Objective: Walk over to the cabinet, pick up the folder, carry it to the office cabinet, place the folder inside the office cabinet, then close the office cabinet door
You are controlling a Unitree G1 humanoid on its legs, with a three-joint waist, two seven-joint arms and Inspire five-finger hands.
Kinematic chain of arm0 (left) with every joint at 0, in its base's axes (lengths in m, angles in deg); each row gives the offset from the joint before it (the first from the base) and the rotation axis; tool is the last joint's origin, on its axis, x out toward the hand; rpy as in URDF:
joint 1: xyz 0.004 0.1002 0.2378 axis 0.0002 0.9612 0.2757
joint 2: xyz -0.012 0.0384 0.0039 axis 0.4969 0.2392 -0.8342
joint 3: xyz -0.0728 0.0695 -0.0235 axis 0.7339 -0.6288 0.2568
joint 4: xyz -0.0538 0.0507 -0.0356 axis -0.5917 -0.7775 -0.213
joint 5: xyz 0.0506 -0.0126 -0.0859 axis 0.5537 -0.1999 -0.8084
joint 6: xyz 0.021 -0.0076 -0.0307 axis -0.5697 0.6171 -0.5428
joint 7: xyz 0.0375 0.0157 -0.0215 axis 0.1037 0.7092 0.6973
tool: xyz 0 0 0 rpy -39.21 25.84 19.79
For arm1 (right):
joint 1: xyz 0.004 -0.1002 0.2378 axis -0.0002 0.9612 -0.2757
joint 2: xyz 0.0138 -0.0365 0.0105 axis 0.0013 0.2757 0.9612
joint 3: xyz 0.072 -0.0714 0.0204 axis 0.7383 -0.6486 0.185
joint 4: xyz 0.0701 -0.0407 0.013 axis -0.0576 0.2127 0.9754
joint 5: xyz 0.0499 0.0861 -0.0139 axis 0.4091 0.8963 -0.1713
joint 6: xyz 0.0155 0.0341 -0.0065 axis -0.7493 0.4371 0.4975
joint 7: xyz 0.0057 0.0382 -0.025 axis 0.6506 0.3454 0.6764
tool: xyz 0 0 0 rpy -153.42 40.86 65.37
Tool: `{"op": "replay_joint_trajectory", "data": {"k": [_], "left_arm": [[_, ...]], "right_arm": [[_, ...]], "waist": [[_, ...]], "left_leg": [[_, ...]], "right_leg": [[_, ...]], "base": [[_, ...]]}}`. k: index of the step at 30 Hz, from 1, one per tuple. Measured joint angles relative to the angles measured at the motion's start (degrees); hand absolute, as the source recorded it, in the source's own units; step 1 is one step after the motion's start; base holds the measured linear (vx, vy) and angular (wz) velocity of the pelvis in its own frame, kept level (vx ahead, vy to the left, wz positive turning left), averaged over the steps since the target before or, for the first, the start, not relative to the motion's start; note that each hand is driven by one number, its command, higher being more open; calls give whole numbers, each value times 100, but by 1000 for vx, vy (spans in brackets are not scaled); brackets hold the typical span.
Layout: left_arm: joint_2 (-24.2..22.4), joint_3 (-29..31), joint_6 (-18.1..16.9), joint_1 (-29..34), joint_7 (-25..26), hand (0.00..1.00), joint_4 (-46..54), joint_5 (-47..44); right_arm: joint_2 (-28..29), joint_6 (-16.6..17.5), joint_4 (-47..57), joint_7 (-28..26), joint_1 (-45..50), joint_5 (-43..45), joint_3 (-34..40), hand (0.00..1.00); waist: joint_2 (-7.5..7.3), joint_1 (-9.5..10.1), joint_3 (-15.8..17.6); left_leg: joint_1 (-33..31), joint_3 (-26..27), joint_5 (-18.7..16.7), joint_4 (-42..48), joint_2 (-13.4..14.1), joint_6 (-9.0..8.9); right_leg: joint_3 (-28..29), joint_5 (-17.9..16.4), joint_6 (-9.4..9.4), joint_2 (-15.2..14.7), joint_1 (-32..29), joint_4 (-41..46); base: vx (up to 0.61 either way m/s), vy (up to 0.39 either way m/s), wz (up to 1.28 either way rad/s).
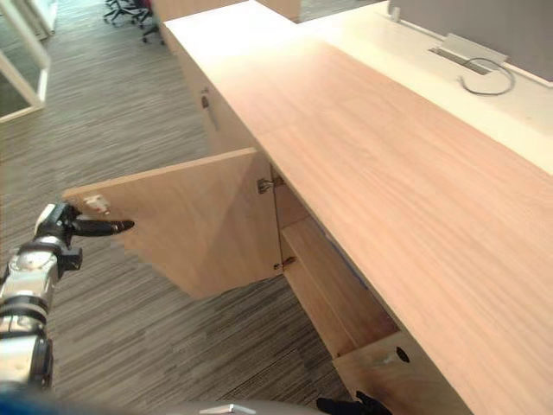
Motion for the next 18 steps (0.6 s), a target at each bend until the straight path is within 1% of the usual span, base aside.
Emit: {"op": "replay_joint_trajectory", "data": {"k": [1,2,3,4,5,6,7,9,10,12,13,14,15,16,17,18], "left_arm": [[144,-117,-2,-49,-5,100,-8,-25],[189,-241,-4,-105,6,100,-8,-61],[207,-465,17,-244,25,100,-79,-84],[250,-554,20,-254,7,100,-109,-128],[259,-770,24,-247,-68,100,-175,-188],[256,-998,23,-255,-139,100,-171,-191],[267,-1174,18,-276,-242,100,-167,-175],[267,-1279,-16,-275,-380,100,-105,-179],[274,-1274,-16,-276,-351,100,-105,-181],[275,-1315,-16,-276,-346,100,-105,-178],[248,-1382,-6,-275,-335,100,-106,-164],[255,-1392,0,-275,-326,100,-106,-156],[348,-1426,0,-277,-300,100,-84,-90],[406,-1534,0,-275,-254,100,-51,-53],[514,-1885,6,-263,-195,100,-3,-3],[701,-2306,35,-180,-229,100,123,31]], "right_arm": [[35,0,-6,11,5,66,-2,100],[30,1,-7,19,22,135,-15,100],[66,-4,3,21,53,147,-27,100],[168,-4,32,33,18,147,-57,100],[166,25,-5,33,57,151,-153,100],[66,29,-44,12,42,151,-222,100],[-24,33,-32,-14,49,152,-212,100],[25,51,12,-54,54,147,-224,100],[83,64,26,-79,54,149,-226,100],[89,77,27,-91,58,149,-228,100],[-4,70,54,-179,71,147,-244,100],[-28,55,41,-252,70,143,-296,100],[28,18,26,-322,126,144,-440,100],[68,27,27,-311,165,145,-443,100],[47,45,27,-285,175,145,-436,100],[1,75,35,-267,178,147,-429,100]], "waist": [[-51,-45,-31],[-74,-54,-39],[-155,-41,-35],[-325,-21,26],[-437,8,-32],[-254,28,-40],[-158,12,-69],[-210,50,-103],[-328,40,-143],[-356,39,-140],[-174,21,-45],[-172,31,-56],[-326,57,-106],[-392,76,-142],[-381,132,-120],[-314,148,-77]], "left_leg": [[10,1,-12,51,2,-12],[19,-5,-18,104,10,-21],[-100,-20,-126,600,69,-86],[-487,-13,-428,1439,102,13],[-546,-79,-535,875,-164,-16],[-522,-118,135,7,-252,91],[-499,48,383,-140,-244,293],[-517,64,393,-174,-325,308],[-516,80,392,-193,-347,308],[-488,52,393,-190,-293,308],[-442,-45,395,-163,-63,304],[-440,-39,412,-162,-3,278],[-473,-37,434,-163,-29,234],[-518,-35,425,-164,-63,213],[-547,-18,456,-165,-70,174],[-533,-12,470,-172,-68,170]], "right_leg": [[11,0,0,-24,-4,59],[24,-1,0,-48,-4,131],[83,-2,-2,-164,-1,328],[170,1,-6,-335,66,462],[247,-1,-8,-514,111,494],[230,-9,-1,-473,84,603],[213,-155,133,-467,65,752],[218,-202,182,-605,-3,799],[221,-177,187,-612,1,793],[218,-176,190,-609,-23,1000],[209,-355,136,-556,-199,1425],[178,-377,154,-435,-118,1167],[156,-175,105,-358,10,649],[158,-165,89,-358,18,564],[175,-173,76,-357,7,498],[181,-173,76,-358,8,506]], "base": [[62,18,-8],[85,36,-1],[100,45,0],[92,59,-2],[57,103,-10],[24,165,-8],[49,168,-4],[119,105,-3],[109,50,-5],[32,-6,6],[-19,-38,11],[-45,-51,9],[-40,-52,2],[-37,-109,-2],[-32,-100,-4],[-47,-78,-10]]}}
